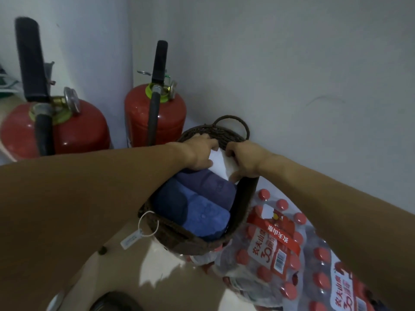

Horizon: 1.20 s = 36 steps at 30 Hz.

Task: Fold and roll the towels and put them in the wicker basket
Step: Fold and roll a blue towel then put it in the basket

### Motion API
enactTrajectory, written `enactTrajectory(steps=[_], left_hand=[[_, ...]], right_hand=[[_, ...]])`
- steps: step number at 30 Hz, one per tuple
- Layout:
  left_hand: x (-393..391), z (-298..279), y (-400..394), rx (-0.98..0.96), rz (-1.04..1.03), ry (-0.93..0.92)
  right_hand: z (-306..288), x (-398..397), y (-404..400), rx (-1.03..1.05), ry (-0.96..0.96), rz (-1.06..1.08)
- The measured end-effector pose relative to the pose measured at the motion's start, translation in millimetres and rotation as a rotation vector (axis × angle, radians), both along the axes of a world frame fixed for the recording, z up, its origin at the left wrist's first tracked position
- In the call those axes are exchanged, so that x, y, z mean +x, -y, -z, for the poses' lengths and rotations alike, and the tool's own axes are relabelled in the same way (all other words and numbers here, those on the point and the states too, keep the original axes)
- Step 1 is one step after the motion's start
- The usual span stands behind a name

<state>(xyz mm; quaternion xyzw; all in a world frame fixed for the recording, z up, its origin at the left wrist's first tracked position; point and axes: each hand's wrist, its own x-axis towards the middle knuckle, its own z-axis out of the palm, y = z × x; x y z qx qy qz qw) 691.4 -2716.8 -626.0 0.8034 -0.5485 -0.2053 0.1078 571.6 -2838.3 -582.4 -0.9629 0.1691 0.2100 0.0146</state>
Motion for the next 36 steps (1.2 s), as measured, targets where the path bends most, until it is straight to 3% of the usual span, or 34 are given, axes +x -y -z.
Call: enactTrajectory(steps=[3,6,10,17,23,27,33,36], left_hand=[[0,-16,1,0.063,-0.042,-0.051],[-14,-39,3,-0.054,-0.085,-0.028],[-63,-83,15,-0.168,0.012,-0.002],[-225,-132,61,0.025,0.292,-0.116],[-371,-101,107,0.006,0.46,-0.104],[-452,-67,128,-0.048,0.454,-0.249],[-512,-32,168,-0.277,0.328,-0.233],[-521,-18,187,-0.208,0.397,-0.203]], right_hand=[[-19,-20,-1,0.115,0.141,0.031],[-47,-68,5,0.224,0.372,0.133],[-90,-165,26,0.194,0.275,0.224],[-124,-365,54,0.171,0.154,0.544],[-88,-500,76,0.017,0.165,0.79],[-50,-570,74,-0.031,0.277,1.047],[-3,-602,67,0.304,0.47,1.317],[15,-601,68,0.397,0.474,1.29]])
